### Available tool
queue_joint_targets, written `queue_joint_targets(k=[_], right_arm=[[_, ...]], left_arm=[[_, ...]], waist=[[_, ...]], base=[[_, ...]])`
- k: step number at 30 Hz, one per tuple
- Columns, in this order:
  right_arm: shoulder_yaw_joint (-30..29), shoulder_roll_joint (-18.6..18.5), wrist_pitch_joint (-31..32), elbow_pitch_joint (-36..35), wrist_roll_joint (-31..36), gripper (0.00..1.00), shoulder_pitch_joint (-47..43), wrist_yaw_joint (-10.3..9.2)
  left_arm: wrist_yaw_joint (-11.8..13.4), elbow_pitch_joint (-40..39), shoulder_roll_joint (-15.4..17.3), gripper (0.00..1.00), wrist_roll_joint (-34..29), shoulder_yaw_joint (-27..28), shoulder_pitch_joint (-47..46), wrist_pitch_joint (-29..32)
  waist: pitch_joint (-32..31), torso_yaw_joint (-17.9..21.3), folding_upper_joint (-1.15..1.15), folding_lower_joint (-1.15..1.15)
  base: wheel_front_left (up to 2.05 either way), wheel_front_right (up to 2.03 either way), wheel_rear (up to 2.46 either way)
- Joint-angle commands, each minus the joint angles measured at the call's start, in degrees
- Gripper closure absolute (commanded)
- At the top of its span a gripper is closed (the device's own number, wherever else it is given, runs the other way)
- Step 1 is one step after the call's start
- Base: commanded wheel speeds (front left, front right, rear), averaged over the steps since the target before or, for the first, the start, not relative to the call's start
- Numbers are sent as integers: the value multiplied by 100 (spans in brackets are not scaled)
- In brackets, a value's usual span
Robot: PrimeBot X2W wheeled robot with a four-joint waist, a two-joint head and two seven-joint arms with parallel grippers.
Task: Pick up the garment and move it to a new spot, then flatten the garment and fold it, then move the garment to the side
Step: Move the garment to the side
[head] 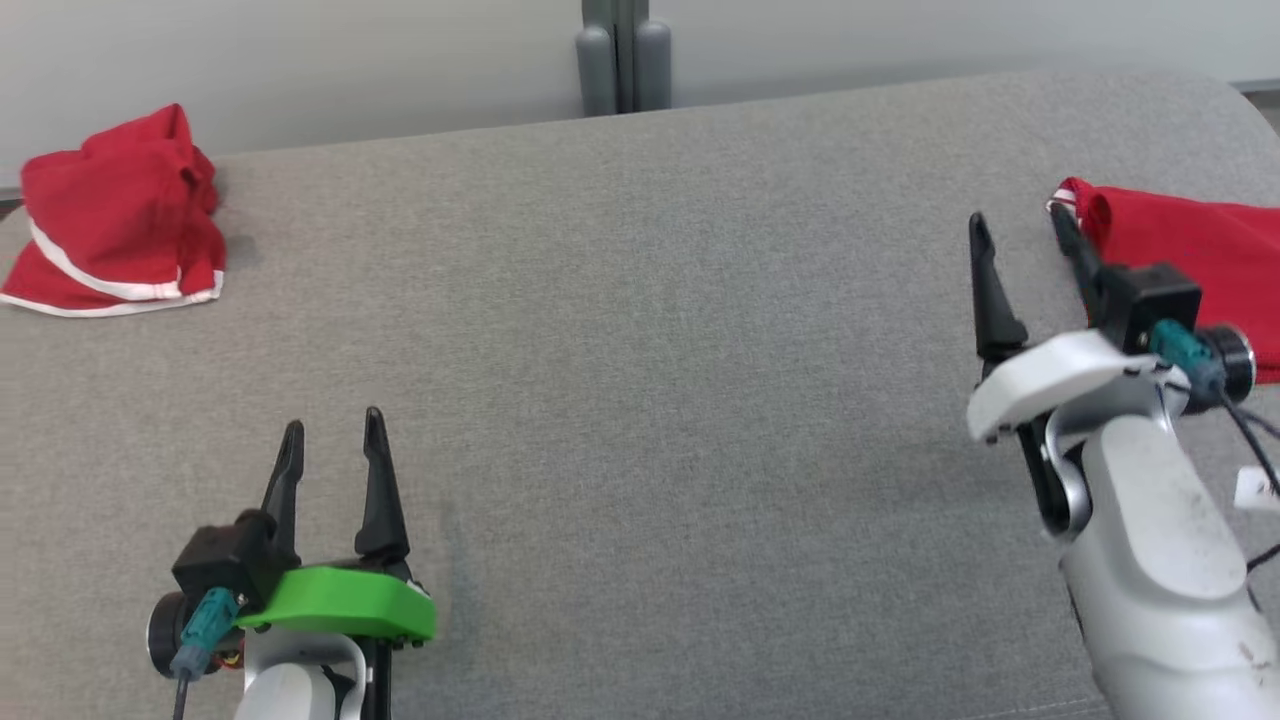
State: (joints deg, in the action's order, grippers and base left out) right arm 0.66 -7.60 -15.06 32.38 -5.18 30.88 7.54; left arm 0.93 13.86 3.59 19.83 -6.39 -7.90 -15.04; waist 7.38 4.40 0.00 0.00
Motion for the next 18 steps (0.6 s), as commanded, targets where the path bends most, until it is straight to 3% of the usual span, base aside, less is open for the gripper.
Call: queue_joint_targets(k=[1,10,18], right_arm=[[-47,45,-14,-195,-42,0,-311,-11],[-159,423,-13,-1276,-210,0,-2047,-11],[101,457,7,-1836,-397,0,-2727,-11]], left_arm=[[-32,-19,-26,0,-83,13,149,-15],[-30,-73,-65,0,-83,-101,682,-16],[101,-96,-65,0,17,-352,856,-16]], waist=[[-356,-346,0,0],[-750,-710,0,0],[-832,-754,0,0]], base=[[0,0,0],[0,0,0],[0,0,0]])
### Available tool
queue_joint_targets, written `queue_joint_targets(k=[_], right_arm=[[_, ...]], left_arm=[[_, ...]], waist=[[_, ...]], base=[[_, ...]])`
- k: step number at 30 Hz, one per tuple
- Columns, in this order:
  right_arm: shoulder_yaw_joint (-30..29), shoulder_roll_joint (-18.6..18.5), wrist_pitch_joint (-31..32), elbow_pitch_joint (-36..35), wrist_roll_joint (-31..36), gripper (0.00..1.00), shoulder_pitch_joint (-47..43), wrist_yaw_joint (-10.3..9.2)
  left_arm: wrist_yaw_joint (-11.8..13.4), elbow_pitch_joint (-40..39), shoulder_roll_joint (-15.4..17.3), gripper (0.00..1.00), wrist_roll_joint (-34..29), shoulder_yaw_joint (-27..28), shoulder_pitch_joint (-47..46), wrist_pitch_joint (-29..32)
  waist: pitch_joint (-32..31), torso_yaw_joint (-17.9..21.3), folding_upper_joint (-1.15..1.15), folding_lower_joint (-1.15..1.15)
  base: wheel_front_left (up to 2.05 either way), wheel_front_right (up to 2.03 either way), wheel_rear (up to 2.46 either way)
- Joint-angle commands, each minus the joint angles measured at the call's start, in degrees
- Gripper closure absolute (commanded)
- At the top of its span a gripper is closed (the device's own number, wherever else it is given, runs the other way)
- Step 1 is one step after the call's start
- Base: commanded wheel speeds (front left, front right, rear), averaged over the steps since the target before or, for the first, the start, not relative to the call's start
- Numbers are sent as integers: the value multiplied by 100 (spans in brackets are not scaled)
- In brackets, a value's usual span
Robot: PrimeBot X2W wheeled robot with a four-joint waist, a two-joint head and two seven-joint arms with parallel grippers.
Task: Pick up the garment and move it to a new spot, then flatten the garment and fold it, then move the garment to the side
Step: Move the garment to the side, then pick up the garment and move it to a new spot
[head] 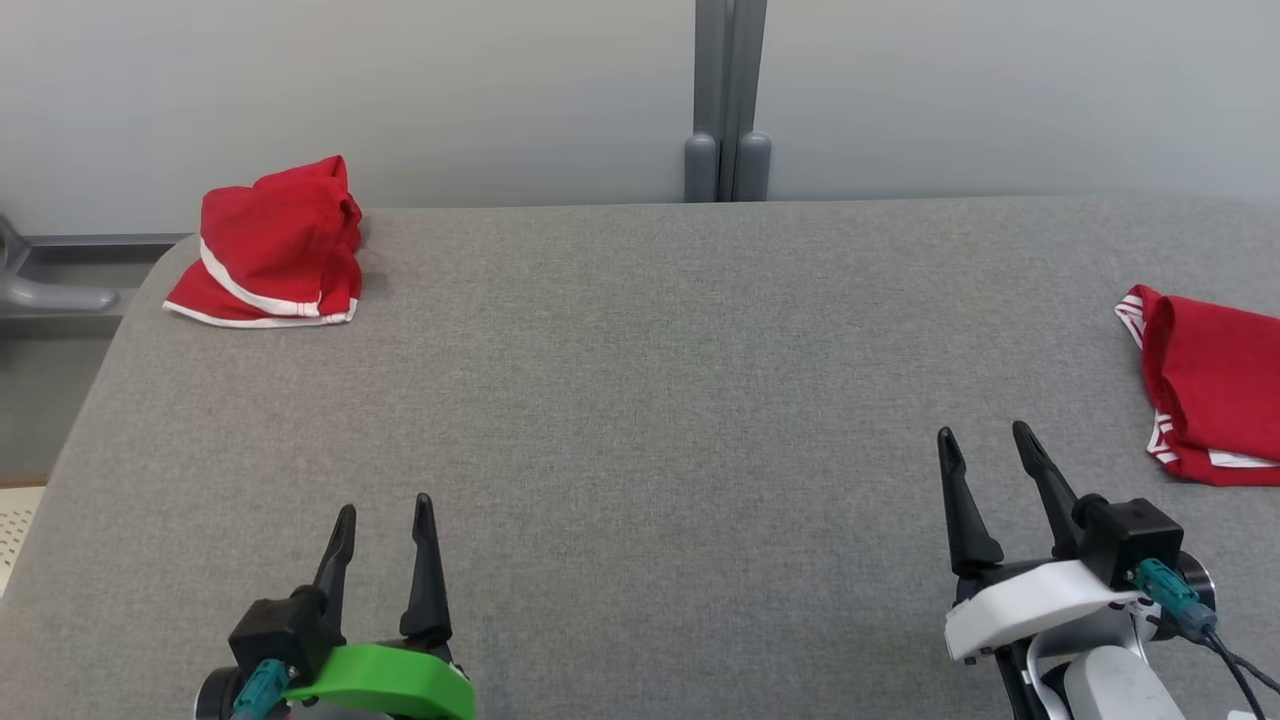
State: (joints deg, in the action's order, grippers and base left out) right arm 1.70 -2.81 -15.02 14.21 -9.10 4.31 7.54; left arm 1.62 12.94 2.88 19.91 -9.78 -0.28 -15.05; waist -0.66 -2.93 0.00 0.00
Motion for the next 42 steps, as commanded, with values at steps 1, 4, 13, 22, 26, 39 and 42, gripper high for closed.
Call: queue_joint_targets(k=[1,4,13,22,26,39,42], right_arm=[[1,-20,3,-82,-99,0,-120,-11],[93,-16,17,-179,-226,0,-218,-11],[138,-18,80,-278,-242,0,-300,-11],[30,-17,152,-371,-218,0,-353,-11],[-1,-17,170,-381,-205,0,-377,-11],[53,-17,128,-439,-218,0,-325,-11],[-4,-16,122,-446,-191,0,-328,-11]], left_arm=[[36,4,5,0,2,-38,99,-15],[56,-9,6,0,29,-94,47,-15],[51,5,6,0,20,-136,-11,-15],[61,-16,6,0,6,-122,-60,-15],[48,-39,6,0,-16,-129,-124,-15],[20,-183,9,0,-213,184,-178,-9],[-17,-195,8,0,-257,270,-161,-9]], waist=[[-37,-23,0,0],[-42,-20,0,0],[-30,-3,0,0],[-7,-69,0,0],[9,-247,0,0],[-1,-2017,0,0],[-11,-2416,0,0]], base=[[0,0,0],[0,0,0],[0,0,0],[0,0,0],[0,0,0],[0,0,0],[0,0,0]])
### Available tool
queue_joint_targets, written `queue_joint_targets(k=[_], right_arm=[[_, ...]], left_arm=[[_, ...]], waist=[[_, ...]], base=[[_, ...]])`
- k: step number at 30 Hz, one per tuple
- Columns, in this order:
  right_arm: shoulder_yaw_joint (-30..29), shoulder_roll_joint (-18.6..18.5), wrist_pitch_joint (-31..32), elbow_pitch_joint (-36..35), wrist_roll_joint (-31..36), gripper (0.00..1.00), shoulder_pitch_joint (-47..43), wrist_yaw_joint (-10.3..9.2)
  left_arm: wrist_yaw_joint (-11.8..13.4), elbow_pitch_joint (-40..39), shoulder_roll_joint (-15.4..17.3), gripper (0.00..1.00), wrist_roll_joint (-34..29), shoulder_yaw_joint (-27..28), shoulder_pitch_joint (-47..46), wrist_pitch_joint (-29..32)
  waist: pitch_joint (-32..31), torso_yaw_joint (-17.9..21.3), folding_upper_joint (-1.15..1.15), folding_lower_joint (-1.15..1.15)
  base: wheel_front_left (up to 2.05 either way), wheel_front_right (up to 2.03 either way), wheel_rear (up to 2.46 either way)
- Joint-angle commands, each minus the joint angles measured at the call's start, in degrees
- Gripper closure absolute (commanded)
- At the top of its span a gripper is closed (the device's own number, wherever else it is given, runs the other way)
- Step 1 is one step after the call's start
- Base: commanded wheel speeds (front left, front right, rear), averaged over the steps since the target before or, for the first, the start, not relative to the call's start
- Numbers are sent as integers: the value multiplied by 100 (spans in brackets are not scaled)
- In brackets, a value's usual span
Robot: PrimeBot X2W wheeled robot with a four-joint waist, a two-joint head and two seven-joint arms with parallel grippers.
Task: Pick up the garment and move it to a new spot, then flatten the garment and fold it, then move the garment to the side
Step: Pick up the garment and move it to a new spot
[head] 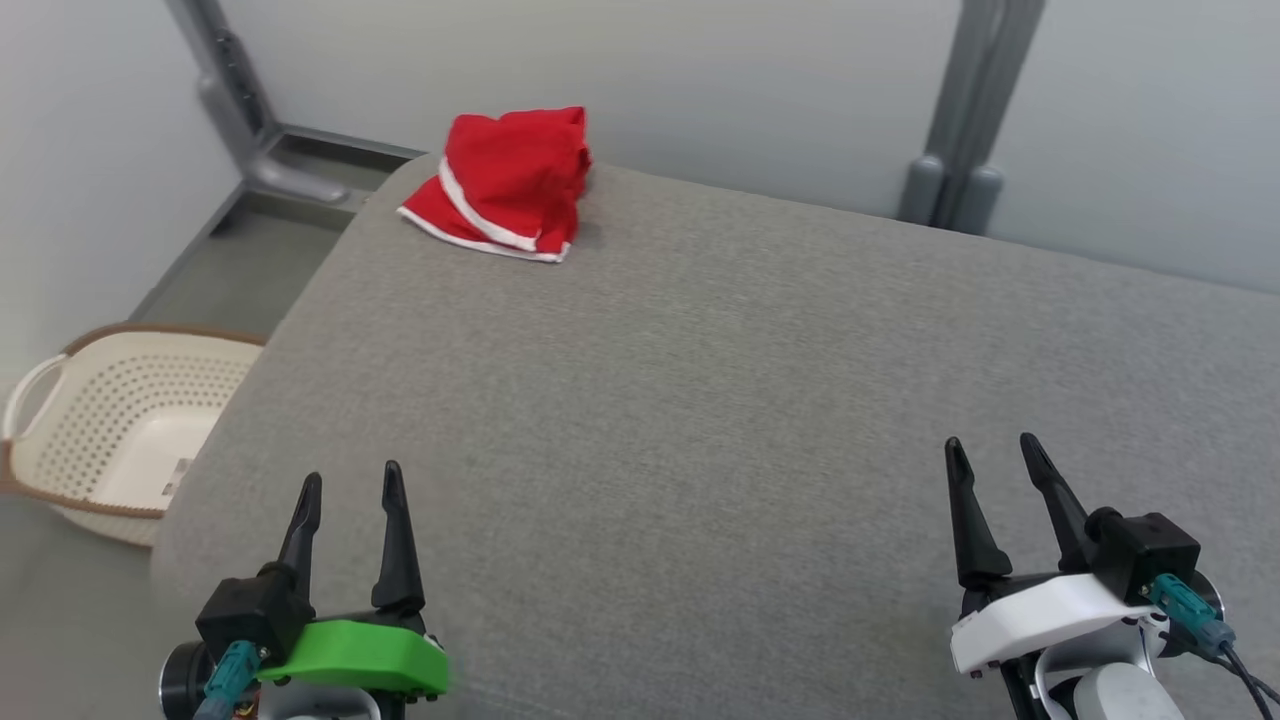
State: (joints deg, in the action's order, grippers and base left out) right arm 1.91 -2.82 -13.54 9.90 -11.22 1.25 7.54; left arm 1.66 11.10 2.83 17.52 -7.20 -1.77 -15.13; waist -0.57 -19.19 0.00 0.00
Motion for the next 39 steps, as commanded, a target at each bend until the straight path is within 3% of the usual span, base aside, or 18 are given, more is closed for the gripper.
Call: queue_joint_targets(k=[1,18,27,33,39], right_arm=[[-10,-16,-27,-3,7,0,-6,-12],[665,-19,57,203,107,0,592,-12],[350,-19,97,-70,357,0,309,-12],[296,-28,460,-694,680,0,466,-12],[111,-24,712,-1331,1035,0,653,-12]], left_arm=[[-29,-20,13,0,-37,61,5,1],[143,-518,13,0,123,506,414,0],[-39,-451,45,0,167,875,235,0],[-181,-577,559,0,61,1221,-484,42],[-435,-665,1364,0,151,1346,-2054,741]], waist=[[-22,-909,0,0],[197,-1143,0,0],[241,-1116,0,0],[668,-447,0,0],[1234,307,0,0]], base=[[0,0,0],[0,0,0],[0,0,0],[0,0,0],[0,0,0]])
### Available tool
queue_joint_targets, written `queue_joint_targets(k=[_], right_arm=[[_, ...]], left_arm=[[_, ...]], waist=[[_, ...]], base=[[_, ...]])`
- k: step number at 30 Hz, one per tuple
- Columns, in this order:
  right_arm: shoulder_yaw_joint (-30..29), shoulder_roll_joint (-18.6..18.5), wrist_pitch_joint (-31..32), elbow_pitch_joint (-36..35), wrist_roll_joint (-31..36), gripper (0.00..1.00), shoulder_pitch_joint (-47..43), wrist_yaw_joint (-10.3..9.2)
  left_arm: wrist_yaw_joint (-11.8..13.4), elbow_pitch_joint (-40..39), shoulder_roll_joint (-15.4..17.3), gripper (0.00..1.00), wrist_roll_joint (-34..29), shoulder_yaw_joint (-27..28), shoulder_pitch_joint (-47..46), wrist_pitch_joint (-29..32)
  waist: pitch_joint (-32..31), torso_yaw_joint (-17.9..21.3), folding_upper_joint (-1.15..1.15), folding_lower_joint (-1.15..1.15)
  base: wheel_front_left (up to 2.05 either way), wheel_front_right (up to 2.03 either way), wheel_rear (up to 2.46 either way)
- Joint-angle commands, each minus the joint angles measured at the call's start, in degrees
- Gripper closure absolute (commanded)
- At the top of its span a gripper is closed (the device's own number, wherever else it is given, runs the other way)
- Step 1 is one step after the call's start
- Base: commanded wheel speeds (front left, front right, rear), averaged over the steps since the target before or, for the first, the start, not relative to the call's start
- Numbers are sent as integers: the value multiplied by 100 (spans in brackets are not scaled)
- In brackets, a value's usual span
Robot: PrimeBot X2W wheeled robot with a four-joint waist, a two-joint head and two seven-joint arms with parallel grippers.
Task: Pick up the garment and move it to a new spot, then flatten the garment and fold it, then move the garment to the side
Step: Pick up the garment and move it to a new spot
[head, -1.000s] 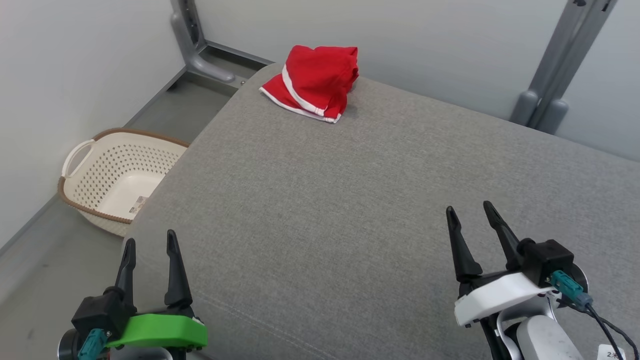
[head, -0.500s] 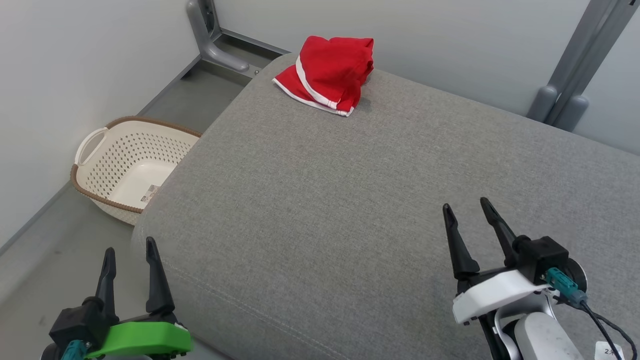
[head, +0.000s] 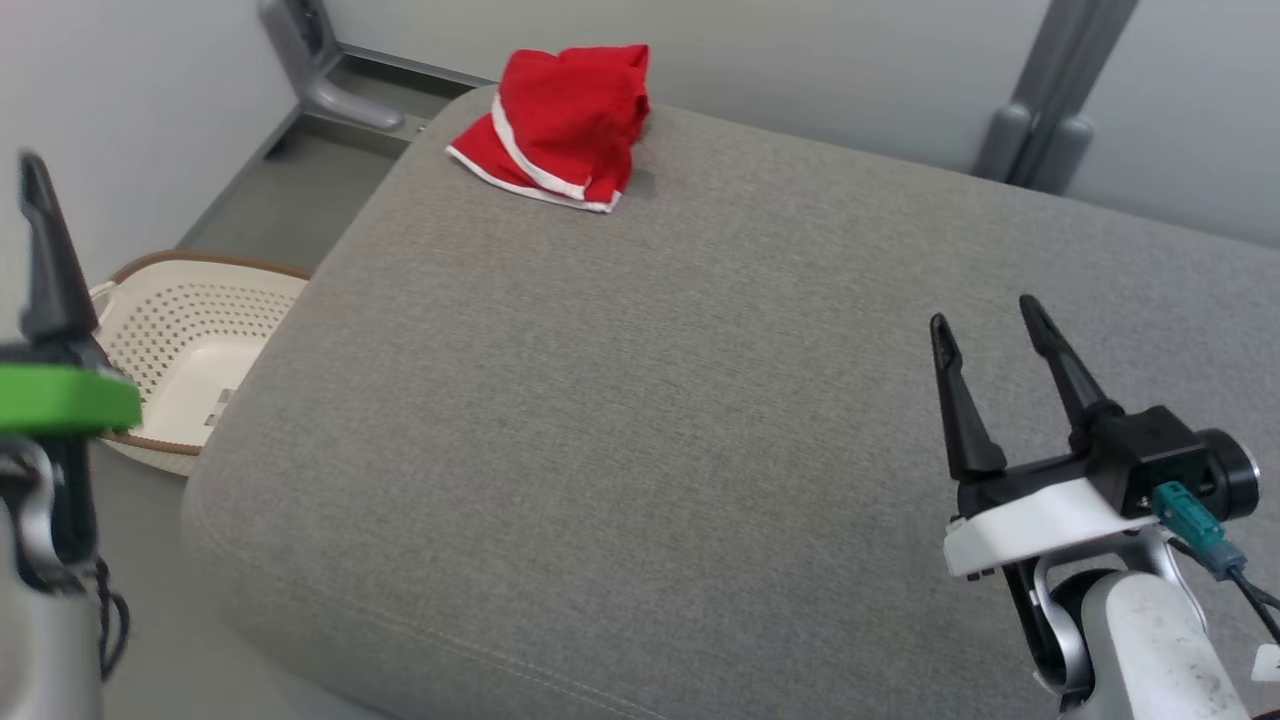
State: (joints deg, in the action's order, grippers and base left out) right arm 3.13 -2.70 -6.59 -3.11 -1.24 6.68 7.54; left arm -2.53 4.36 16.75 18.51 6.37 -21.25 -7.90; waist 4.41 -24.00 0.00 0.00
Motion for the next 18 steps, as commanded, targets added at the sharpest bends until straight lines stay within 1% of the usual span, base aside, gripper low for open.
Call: queue_joint_targets(k=[1,4,8,10,11,13,16,18], right_arm=[[-37,-30,50,-160,70,0,155,-12],[-83,-57,132,-475,149,0,271,-12],[-117,-101,219,-896,216,0,492,-12],[-124,-111,255,-1069,238,0,585,-12],[-114,-118,279,-1205,252,0,650,-12],[-118,-122,298,-1322,259,0,700,-12],[-155,-117,309,-1457,268,0,723,-12],[-201,-113,299,-1516,281,0,730,-12]], left_arm=[[-61,59,94,0,118,-4,-463,195],[-165,325,407,0,164,-96,-1299,725],[-238,952,734,0,259,-207,-2420,1415],[-268,1303,784,0,396,-235,-2867,1698],[-297,1646,844,0,476,-284,-3223,1992],[-309,1963,910,0,474,-365,-3531,2238],[-348,2396,876,0,615,-437,-3894,2584],[-346,2631,848,0,680,-475,-4056,2689]], waist=[[862,928,0,0],[1193,1286,0,0],[1713,1752,0,0],[1950,1927,0,0],[2172,2086,0,0],[2380,2221,0,0],[2673,2369,0,0],[2821,2423,0,0]], base=[[0,0,0],[0,0,0],[0,0,0],[0,0,0],[0,0,0],[0,0,0],[0,0,0],[0,0,0]])
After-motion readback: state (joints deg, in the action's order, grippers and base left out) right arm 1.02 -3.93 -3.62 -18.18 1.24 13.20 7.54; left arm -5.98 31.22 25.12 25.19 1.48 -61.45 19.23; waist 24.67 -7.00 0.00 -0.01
